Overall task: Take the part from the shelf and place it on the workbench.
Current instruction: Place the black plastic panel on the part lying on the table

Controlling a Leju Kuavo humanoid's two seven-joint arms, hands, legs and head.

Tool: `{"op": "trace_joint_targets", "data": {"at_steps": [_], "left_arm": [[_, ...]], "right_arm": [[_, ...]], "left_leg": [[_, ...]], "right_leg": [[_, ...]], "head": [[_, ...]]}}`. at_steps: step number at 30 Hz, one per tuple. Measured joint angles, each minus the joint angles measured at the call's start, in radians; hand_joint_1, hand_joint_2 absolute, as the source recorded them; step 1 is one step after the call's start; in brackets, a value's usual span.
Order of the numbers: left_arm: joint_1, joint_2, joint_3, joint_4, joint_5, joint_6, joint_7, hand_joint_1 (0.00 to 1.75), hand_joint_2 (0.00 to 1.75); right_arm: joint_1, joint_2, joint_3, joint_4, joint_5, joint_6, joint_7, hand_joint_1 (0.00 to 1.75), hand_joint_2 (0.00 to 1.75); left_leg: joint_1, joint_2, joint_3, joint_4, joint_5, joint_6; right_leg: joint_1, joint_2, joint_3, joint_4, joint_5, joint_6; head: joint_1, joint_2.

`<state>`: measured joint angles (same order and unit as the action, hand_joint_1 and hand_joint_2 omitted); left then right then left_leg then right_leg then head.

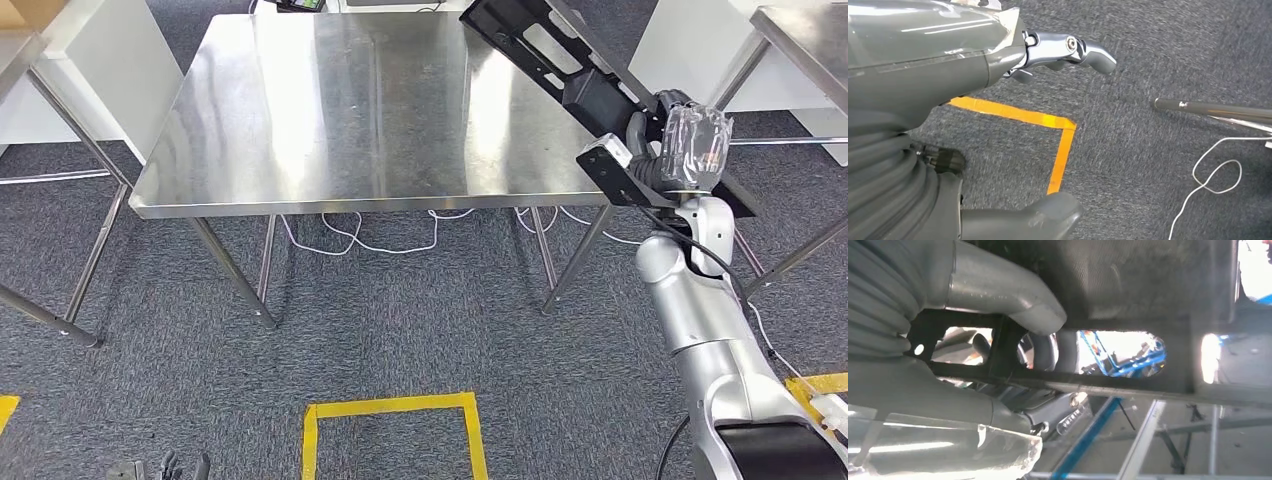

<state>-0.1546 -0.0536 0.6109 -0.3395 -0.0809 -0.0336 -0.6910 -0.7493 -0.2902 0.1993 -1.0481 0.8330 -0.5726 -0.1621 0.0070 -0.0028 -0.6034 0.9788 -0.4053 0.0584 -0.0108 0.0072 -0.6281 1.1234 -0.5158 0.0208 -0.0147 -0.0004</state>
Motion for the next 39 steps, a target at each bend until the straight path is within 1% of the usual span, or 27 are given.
{"op": "trace_joint_targets", "data": {"at_steps": [2, 3, 4, 5, 6, 7, 9, 11, 13, 15, 17, 18, 19, 20, 22, 23, 24, 27, 29, 30, 32, 33, 34, 35, 37, 38, 39], "left_arm": [[0.000, 0.000, 0.000, 0.000, 0.000, 0.000, 0.001, 0.00, 1.75], [0.001, 0.000, 0.000, 0.000, -0.001, 0.000, 0.001, 0.00, 1.75], [0.001, -0.001, 0.000, 0.001, -0.002, 0.000, 0.002, 0.00, 1.75], [0.002, -0.001, 0.000, 0.001, -0.003, 0.000, 0.004, 0.00, 1.75], [0.002, -0.002, 0.000, 0.001, -0.004, 0.000, 0.004, 0.00, 1.75], [0.001, -0.002, 0.000, 0.001, -0.004, 0.000, 0.005, 0.00, 1.75], [0.000, 0.000, 0.000, 0.001, -0.005, 0.000, 0.007, 0.00, 1.75], [-0.001, 0.000, 0.000, 0.001, -0.006, 0.000, 0.008, 0.00, 1.75], [-0.002, 0.000, 0.000, 0.001, -0.008, 0.000, 0.008, 0.00, 1.75], [-0.004, 0.001, 0.000, 0.001, -0.012, 0.000, 0.008, 0.00, 1.75], [-0.003, 0.001, 0.000, 0.001, -0.014, 0.000, 0.009, 0.00, 1.75], [-0.003, 0.001, 0.000, 0.001, -0.014, 0.000, 0.009, 0.00, 1.75], [-0.003, 0.001, 0.000, 0.001, -0.015, 0.000, 0.009, 0.00, 1.75], [-0.003, 0.001, 0.000, 0.001, -0.016, 0.000, 0.009, 0.00, 1.75], [-0.003, 0.004, 0.000, 0.001, -0.016, 0.000, 0.010, 0.00, 1.75], [-0.004, 0.006, 0.000, 0.001, -0.016, -0.001, 0.011, 0.00, 1.75], [-0.005, 0.009, 0.001, 0.001, -0.016, -0.003, 0.012, 0.00, 1.75], [-0.010, 0.012, 0.002, 0.000, -0.016, -0.005, 0.013, 0.00, 1.75], [-0.015, 0.012, 0.002, 0.000, -0.016, -0.005, 0.014, 0.00, 1.75], [-0.017, 0.011, 0.002, 0.000, -0.016, -0.005, 0.014, 0.00, 1.75], [-0.018, 0.011, 0.003, 0.000, -0.016, -0.005, 0.016, 0.00, 1.75], [-0.017, 0.011, 0.003, 0.000, -0.016, -0.004, 0.016, 0.00, 1.75], [-0.016, 0.010, 0.003, 0.000, -0.015, -0.004, 0.018, 0.00, 1.75], [-0.015, 0.010, 0.004, 0.000, -0.015, -0.004, 0.020, 0.00, 1.75], [-0.016, 0.011, 0.006, 0.000, -0.015, -0.002, 0.023, 0.00, 1.75], [-0.017, 0.012, 0.010, -0.001, -0.015, -0.001, 0.026, 0.00, 1.75], [-0.019, 0.013, 0.014, -0.001, -0.015, 0.000, 0.027, 0.00, 1.75]], "right_arm": [[0.007, -0.004, -0.001, 0.000, 0.001, 0.000, 0.001, 1.75, 1.75], [0.012, -0.004, -0.001, 0.000, 0.003, 0.000, 0.002, 1.75, 1.75], [0.015, -0.004, -0.001, 0.000, 0.006, -0.001, 0.004, 1.75, 1.75], [0.018, -0.004, -0.001, 0.000, 0.011, -0.001, 0.005, 1.75, 1.75], [0.018, -0.005, -0.001, 0.000, 0.015, -0.001, 0.008, 1.75, 1.75], [0.017, -0.005, -0.001, 0.000, 0.018, -0.001, 0.009, 1.75, 1.75], [0.018, -0.007, -0.001, 0.001, 0.021, -0.001, 0.012, 1.75, 1.75], [0.017, -0.008, -0.001, 0.001, 0.028, -0.001, 0.016, 1.75, 1.75], [0.011, -0.009, -0.001, 0.002, 0.039, -0.001, 0.021, 1.75, 1.75], [0.001, -0.008, -0.001, 0.007, 0.053, 0.000, 0.025, 1.75, 1.75], [-0.006, -0.004, 0.001, 0.018, 0.075, 0.000, 0.033, 1.75, 1.75], [-0.008, -0.002, 0.003, 0.025, 0.092, -0.001, 0.042, 1.75, 1.75], [-0.008, 0.000, 0.005, 0.032, 0.117, -0.004, 0.054, 1.75, 1.75], [-0.009, 0.001, 0.009, 0.040, 0.148, -0.008, 0.070, 1.75, 1.75], [-0.014, 0.007, 0.019, 0.060, 0.223, -0.018, 0.109, 1.75, 1.75], [-0.018, 0.013, 0.025, 0.074, 0.260, -0.024, 0.129, 1.75, 1.75], [-0.022, 0.022, 0.031, 0.089, 0.295, -0.029, 0.151, 1.75, 1.75], [-0.031, 0.049, 0.046, 0.127, 0.366, -0.037, 0.195, 1.75, 1.75], [-0.038, 0.064, 0.055, 0.140, 0.384, -0.039, 0.204, 1.75, 1.75], [-0.041, 0.068, 0.058, 0.147, 0.387, -0.041, 0.205, 1.75, 1.75], [-0.045, 0.073, 0.062, 0.161, 0.389, -0.042, 0.207, 1.75, 1.75], [-0.044, 0.074, 0.063, 0.167, 0.394, -0.041, 0.208, 1.75, 1.75], [-0.043, 0.076, 0.065, 0.174, 0.404, -0.040, 0.211, 1.75, 1.75], [-0.045, 0.080, 0.066, 0.179, 0.418, -0.039, 0.214, 1.75, 1.75], [-0.057, 0.093, 0.069, 0.191, 0.454, -0.037, 0.220, 1.75, 1.75], [-0.067, 0.103, 0.071, 0.197, 0.471, -0.036, 0.222, 1.75, 1.75], [-0.075, 0.113, 0.073, 0.204, 0.485, -0.035, 0.225, 1.75, 1.75]], "left_leg": [[0.000, -0.001, 0.010, 0.000, -0.009, 0.004], [0.001, -0.002, 0.015, 0.000, -0.014, 0.003], [0.002, -0.003, 0.021, 0.001, -0.021, 0.000], [0.003, -0.004, 0.029, 0.002, -0.028, -0.004], [0.004, -0.005, 0.035, 0.005, -0.036, -0.010], [0.003, -0.006, 0.040, 0.012, -0.047, -0.018], [0.000, -0.006, 0.044, 0.022, -0.066, -0.032], [0.003, -0.005, 0.045, 0.025, -0.076, -0.041], [0.009, -0.003, 0.039, 0.047, -0.091, -0.050], [0.012, -0.001, -0.009, 0.143, -0.131, -0.059], [0.013, 0.000, -0.095, 0.278, -0.172, -0.063], [0.012, 0.000, -0.129, 0.317, -0.171, -0.062], [0.012, -0.001, -0.147, 0.321, -0.152, -0.059], [0.011, -0.001, -0.145, 0.288, -0.116, -0.053], [0.005, -0.001, -0.099, 0.154, -0.028, -0.034], [0.001, 0.001, -0.075, 0.095, -0.002, -0.025], [-0.004, 0.002, -0.058, 0.057, 0.010, -0.018], [-0.009, 0.005, -0.040, 0.028, 0.005, -0.007], [-0.005, 0.005, -0.022, 0.007, 0.009, 0.000], [-0.003, 0.005, -0.013, 0.000, 0.010, 0.003], [-0.004, 0.001, -0.004, -0.002, 0.003, 0.007], [-0.004, -0.001, 0.001, -0.001, -0.002, 0.007], [-0.003, -0.004, 0.006, 0.000, -0.008, 0.005], [-0.001, -0.005, 0.013, 0.001, -0.015, 0.001], [0.001, -0.006, 0.024, 0.010, -0.032, -0.012], [0.000, -0.005, 0.025, 0.018, -0.043, -0.020], [-0.001, -0.004, 0.026, 0.025, -0.053, -0.027]], "right_leg": [[-0.003, 0.000, -0.083, 0.131, -0.030, 0.003], [-0.006, 0.000, -0.111, 0.161, -0.028, 0.010], [-0.010, 0.000, -0.119, 0.152, -0.009, 0.021], [-0.015, -0.001, -0.107, 0.103, 0.024, 0.034], [-0.021, -0.005, -0.080, 0.029, 0.064, 0.047], [-0.023, -0.008, -0.051, -0.040, 0.096, 0.054], [-0.024, -0.010, -0.015, -0.115, 0.123, 0.045], [-0.021, -0.006, -0.011, -0.115, 0.117, 0.023], [-0.021, -0.004, -0.006, -0.114, 0.111, 0.007], [-0.020, -0.003, 0.005, -0.115, 0.103, -0.008], [-0.015, -0.002, 0.014, -0.115, 0.094, -0.018], [-0.012, -0.001, 0.018, -0.115, 0.090, -0.022], [-0.010, -0.001, 0.024, -0.115, 0.086, -0.023], [-0.007, 0.000, 0.030, -0.115, 0.081, -0.024], [-0.003, 0.001, 0.045, -0.115, 0.070, -0.022], [0.001, 0.002, 0.050, -0.116, 0.065, -0.019], [0.003, 0.003, 0.053, -0.116, 0.060, -0.016], [0.003, 0.004, 0.055, -0.120, 0.052, -0.003], [0.002, 0.000, 0.038, -0.084, 0.035, -0.001], [0.002, -0.002, 0.012, -0.035, 0.017, -0.002], [-0.002, -0.002, -0.064, 0.098, -0.022, -0.003], [-0.004, -0.002, -0.098, 0.148, -0.029, 0.001], [-0.008, -0.003, -0.117, 0.164, -0.021, 0.010], [-0.012, -0.003, -0.117, 0.139, 0.003, 0.022], [-0.022, -0.008, -0.074, 0.008, 0.075, 0.047], [-0.024, -0.008, -0.049, -0.052, 0.102, 0.050], [-0.024, -0.009, -0.033, -0.089, 0.115, 0.046]], "head": [[0.001, 0.000], [0.002, 0.000], [0.002, 0.000], [0.002, 0.000], [0.002, 0.000], [0.003, 0.000], [0.004, 0.000], [0.001, 0.000], [-0.001, 0.000], [-0.003, 0.000], [-0.004, 0.000], [-0.004, 0.000], [-0.004, 0.000], [-0.004, 0.000], [-0.004, 0.000], [-0.003, 0.000], [-0.002, 0.000], [-0.003, 0.000], [-0.002, 0.000], [-0.002, 0.000], [-0.001, 0.000], [-0.001, 0.000], [-0.001, 0.000], [-0.001, 0.000], [0.000, 0.000], [0.001, 0.000], [0.000, 0.000]]}}
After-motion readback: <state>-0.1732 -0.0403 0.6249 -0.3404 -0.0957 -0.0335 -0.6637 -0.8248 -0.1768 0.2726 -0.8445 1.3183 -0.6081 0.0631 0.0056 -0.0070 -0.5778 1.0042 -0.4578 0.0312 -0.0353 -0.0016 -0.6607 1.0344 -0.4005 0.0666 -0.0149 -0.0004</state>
